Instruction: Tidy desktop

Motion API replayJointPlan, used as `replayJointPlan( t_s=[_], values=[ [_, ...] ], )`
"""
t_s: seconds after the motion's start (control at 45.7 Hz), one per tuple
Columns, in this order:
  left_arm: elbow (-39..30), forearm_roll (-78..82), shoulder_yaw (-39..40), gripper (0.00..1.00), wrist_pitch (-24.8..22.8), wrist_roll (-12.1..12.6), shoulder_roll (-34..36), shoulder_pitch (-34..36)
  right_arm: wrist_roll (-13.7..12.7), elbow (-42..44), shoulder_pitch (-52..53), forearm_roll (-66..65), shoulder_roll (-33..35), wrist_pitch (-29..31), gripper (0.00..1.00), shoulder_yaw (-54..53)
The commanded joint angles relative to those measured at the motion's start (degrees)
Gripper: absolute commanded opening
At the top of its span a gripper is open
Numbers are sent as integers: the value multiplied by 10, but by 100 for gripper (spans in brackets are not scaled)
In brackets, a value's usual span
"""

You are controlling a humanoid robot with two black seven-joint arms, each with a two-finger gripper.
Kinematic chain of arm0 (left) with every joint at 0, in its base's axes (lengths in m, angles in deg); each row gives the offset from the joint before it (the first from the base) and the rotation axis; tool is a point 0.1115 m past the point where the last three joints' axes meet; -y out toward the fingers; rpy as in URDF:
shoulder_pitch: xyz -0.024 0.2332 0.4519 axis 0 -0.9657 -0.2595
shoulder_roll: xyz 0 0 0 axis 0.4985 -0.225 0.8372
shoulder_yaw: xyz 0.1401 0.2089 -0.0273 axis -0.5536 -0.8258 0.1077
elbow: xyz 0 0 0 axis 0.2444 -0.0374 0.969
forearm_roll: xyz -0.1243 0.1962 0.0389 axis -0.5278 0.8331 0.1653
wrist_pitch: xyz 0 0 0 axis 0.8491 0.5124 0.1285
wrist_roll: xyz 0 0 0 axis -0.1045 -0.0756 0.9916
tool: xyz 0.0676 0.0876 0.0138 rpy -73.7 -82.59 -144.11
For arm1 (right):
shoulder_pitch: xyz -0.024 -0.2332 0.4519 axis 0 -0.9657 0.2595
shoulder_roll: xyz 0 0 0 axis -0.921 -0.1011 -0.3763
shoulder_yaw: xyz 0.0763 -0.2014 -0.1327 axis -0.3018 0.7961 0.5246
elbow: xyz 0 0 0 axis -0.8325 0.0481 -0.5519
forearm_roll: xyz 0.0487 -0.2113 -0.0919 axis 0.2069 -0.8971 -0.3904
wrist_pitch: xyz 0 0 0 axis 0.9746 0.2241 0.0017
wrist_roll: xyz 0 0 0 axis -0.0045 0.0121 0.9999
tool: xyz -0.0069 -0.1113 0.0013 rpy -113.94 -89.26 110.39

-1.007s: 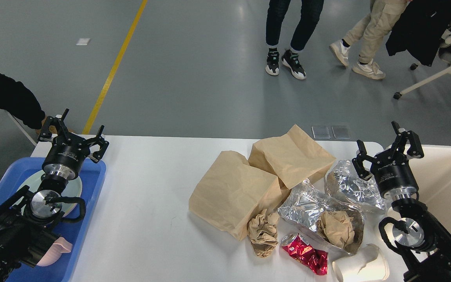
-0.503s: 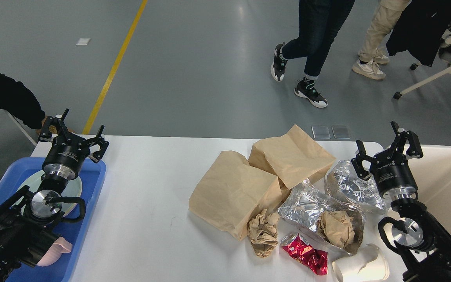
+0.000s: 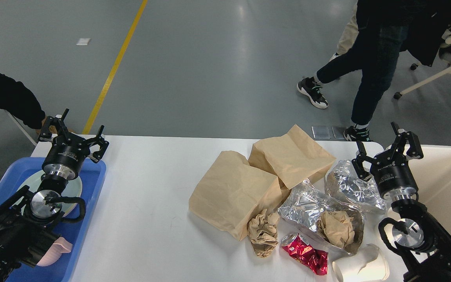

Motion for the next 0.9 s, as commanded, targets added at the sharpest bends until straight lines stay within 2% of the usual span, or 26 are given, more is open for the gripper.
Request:
replayJointPlan(
  t_s=[0.0, 0.416, 0.656, 0.81, 0.875],
  values=[
    [0, 0, 0, 96, 0, 0, 0, 0, 0, -1, 0, 0, -4, 0, 100, 1],
    [0, 0, 0, 96, 0, 0, 0, -1, 0, 6, 2, 0, 16, -3, 100, -4],
    [0, 0, 0, 96, 0, 0, 0, 0, -5, 62, -5, 0, 143, -4, 100, 30],
    [0, 0, 0, 96, 0, 0, 0, 0, -4, 97, 14, 1, 302, 2, 100, 176],
    [0, 0, 0, 96, 0, 0, 0, 0, -4, 94, 54, 4, 377, 7, 100, 263]
  ],
)
